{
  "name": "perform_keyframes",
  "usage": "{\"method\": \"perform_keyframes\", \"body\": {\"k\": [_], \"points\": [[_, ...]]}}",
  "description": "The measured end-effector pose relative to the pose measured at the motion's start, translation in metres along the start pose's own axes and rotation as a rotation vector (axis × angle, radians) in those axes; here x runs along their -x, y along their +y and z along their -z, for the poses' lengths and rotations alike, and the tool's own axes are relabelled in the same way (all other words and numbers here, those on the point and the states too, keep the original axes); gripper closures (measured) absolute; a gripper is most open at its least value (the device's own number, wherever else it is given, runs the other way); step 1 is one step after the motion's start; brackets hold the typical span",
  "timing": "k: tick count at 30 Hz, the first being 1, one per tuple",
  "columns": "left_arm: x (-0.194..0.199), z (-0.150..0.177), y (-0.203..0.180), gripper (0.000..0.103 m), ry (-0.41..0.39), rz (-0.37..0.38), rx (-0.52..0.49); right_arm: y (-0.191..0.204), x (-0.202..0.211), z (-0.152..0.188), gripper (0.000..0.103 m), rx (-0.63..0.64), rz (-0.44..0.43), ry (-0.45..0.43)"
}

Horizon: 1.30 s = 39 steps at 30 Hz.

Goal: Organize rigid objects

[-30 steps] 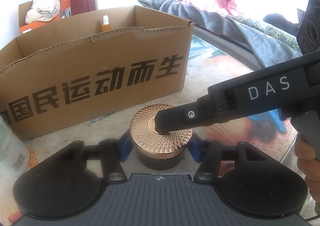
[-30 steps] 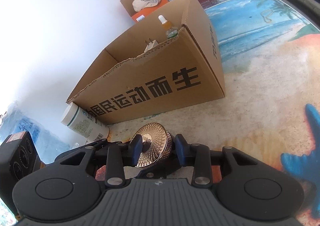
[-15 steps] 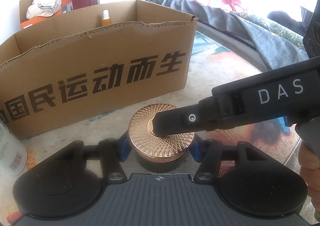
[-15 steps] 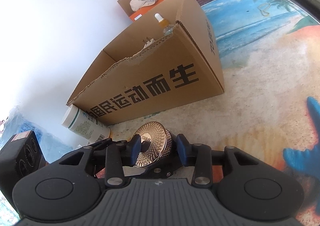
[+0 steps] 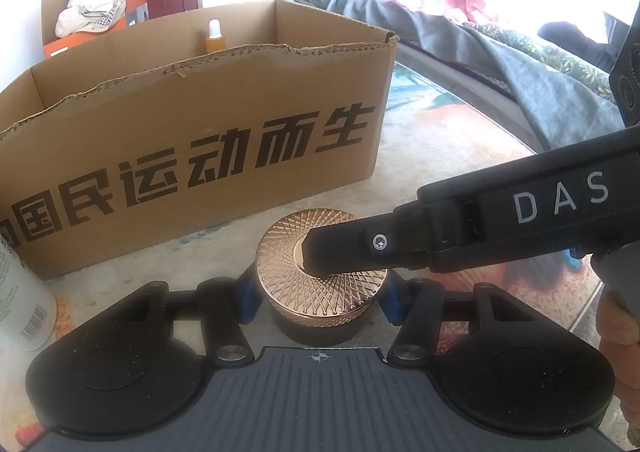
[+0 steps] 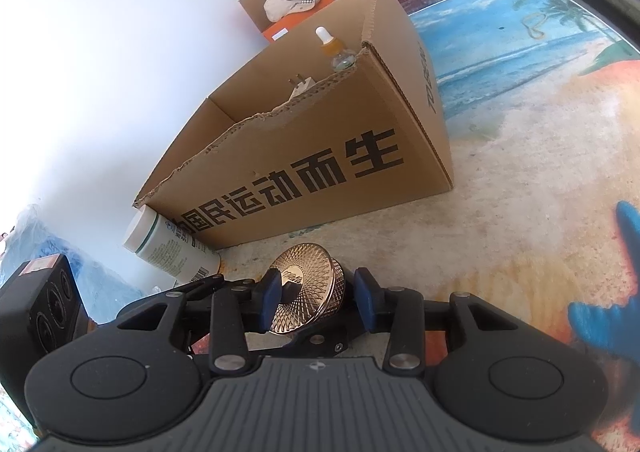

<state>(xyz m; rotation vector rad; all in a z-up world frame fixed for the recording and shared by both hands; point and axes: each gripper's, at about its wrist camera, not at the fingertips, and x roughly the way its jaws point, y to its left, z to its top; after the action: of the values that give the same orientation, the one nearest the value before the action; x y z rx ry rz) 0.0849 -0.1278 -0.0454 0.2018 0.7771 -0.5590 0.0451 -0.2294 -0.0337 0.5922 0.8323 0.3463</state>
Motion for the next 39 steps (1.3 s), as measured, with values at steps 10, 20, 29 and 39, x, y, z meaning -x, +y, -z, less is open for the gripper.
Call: {"method": "perform_keyframes", "body": {"k": [10, 20, 29, 39], "points": [[0.001, 0.000, 0.002, 0.047, -0.004, -0.008, 0.013, 0.003, -0.002, -0.001, 0.060, 0.028, 0.006, 0.004], [0.030, -0.003, 0.010, 0.047, -0.069, -0.014, 0.024, 0.026, 0.011, -0.004, 0.060, 0.090, -0.005, -0.031], [0.088, -0.056, 0.039, 0.047, -0.251, -0.050, 0.022, 0.088, 0.037, -0.056, 0.060, 0.273, -0.078, -0.153], [0.036, -0.129, 0.095, 0.047, -0.129, -0.031, 0.132, 0.100, -0.021, -0.152, 0.059, 0.296, -0.062, -0.048]]}}
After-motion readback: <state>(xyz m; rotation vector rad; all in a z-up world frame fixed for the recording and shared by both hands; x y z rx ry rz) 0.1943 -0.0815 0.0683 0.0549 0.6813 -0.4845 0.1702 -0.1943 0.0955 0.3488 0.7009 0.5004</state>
